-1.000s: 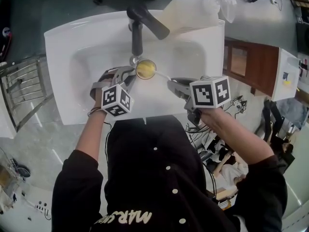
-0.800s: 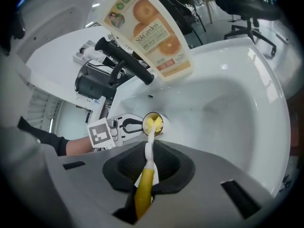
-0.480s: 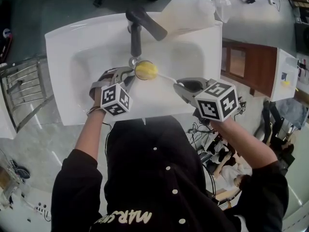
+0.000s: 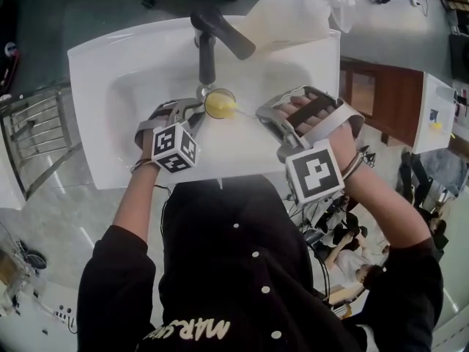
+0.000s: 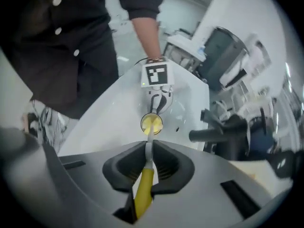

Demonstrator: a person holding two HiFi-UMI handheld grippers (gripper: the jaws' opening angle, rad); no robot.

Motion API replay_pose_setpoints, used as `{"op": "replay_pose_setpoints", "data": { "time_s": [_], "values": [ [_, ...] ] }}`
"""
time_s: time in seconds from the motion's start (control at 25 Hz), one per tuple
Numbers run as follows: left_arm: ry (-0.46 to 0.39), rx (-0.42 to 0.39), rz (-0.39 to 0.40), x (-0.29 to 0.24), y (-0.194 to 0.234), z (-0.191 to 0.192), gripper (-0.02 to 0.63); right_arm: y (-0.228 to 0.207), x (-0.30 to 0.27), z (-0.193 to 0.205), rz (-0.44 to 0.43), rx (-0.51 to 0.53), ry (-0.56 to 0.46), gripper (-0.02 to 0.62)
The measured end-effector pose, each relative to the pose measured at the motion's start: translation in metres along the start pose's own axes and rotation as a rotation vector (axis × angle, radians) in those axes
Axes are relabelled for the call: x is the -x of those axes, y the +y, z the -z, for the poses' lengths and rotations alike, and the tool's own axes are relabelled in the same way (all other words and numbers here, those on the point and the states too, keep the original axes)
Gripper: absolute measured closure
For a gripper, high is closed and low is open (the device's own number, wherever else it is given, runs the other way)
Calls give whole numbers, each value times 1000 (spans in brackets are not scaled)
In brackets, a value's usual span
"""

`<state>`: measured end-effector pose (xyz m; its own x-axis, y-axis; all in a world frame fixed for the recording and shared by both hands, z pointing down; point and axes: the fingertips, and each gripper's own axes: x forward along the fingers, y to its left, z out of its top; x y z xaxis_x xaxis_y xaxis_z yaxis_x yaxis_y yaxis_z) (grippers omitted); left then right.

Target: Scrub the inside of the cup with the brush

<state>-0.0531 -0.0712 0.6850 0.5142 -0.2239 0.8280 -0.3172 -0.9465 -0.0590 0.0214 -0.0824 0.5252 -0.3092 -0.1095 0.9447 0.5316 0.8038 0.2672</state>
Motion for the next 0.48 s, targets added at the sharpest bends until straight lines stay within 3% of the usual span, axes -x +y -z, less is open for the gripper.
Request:
{"op": "replay_pose_setpoints", "data": {
  "time_s": [0.08, 0.24, 0.36, 0.48],
  "values": [
    [-1, -6, -1, 0, 0, -2, 515, -4, -4, -7, 33, 183, 33, 548],
    [0, -16, 0, 0, 0, -4, 517, 5, -22, -5, 12, 508, 159, 548],
    [-3, -36, -2, 1, -2, -7, 517, 12, -40, -7, -11, 585, 176, 548],
    [0, -39, -8, 0, -2, -8, 517, 11, -52, -7, -13, 587, 178, 548]
  ]
}}
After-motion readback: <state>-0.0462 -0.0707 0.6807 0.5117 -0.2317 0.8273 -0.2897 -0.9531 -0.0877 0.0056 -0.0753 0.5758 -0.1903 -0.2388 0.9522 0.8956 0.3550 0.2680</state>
